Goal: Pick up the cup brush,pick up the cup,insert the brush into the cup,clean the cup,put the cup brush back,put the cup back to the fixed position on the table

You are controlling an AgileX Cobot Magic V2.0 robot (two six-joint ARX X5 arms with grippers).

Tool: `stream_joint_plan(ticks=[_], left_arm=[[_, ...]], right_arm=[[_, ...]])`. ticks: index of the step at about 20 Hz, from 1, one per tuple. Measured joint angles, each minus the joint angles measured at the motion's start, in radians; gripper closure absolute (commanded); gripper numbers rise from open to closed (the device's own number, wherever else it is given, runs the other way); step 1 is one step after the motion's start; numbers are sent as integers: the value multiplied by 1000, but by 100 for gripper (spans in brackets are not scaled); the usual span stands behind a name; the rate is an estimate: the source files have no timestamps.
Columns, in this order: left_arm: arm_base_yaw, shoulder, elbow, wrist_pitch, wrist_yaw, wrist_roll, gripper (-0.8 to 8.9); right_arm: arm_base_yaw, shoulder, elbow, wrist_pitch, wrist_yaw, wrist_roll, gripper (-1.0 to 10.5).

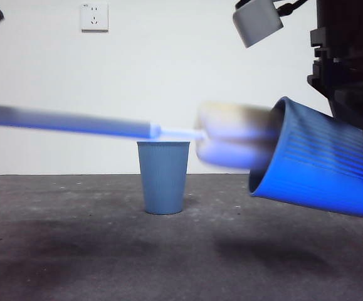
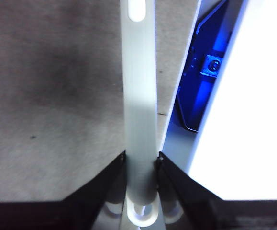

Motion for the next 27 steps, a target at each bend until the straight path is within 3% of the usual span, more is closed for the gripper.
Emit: stream_joint_plan(ticks=[5,11,18,27], left_arm=[[-66,100,0,98,21,0,822],[-74,129,0,198,69,-6,822],[-44,123,0,117,45,-12,822],[53,-44,0,-18,46,-8,822]], right_arm=[[48,14,0,41,0,-9,963],[68,26,0,51,5,-8,963],[75,26,0,67,-6,5,963],[75,26,0,68,-4,15,963]])
